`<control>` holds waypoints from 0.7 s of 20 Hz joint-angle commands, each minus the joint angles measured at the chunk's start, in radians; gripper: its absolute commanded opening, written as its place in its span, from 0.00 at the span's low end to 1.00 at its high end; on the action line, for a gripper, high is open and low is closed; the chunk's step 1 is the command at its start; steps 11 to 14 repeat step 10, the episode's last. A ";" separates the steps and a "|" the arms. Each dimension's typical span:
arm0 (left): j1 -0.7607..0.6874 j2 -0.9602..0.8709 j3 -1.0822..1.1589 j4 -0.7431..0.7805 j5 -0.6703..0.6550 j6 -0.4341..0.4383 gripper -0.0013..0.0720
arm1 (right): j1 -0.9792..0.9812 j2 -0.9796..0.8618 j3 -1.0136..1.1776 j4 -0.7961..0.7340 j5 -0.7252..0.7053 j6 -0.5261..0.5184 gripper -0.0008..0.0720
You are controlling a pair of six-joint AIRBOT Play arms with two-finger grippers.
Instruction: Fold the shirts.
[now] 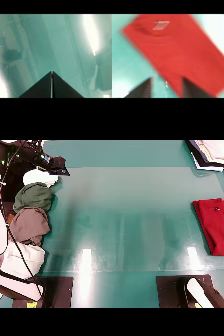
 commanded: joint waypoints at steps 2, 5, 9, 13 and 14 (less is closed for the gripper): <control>0.001 0.000 0.000 -0.006 0.043 -0.001 0.05 | 0.349 0.003 0.011 0.045 0.002 0.010 0.03; 0.001 0.000 0.000 -0.006 0.069 -0.001 0.05 | 0.532 0.003 0.012 0.045 -0.003 0.032 0.03; 0.001 0.000 0.000 -0.006 0.096 -0.001 0.05 | 0.655 0.003 0.012 0.045 -0.009 0.068 0.03; 0.001 0.000 0.000 -0.006 0.096 -0.001 0.05 | 0.666 0.003 0.012 0.045 -0.008 0.080 0.03; 0.001 0.000 0.000 -0.006 0.096 -0.001 0.05 | 0.666 0.003 0.012 0.045 -0.008 0.080 0.03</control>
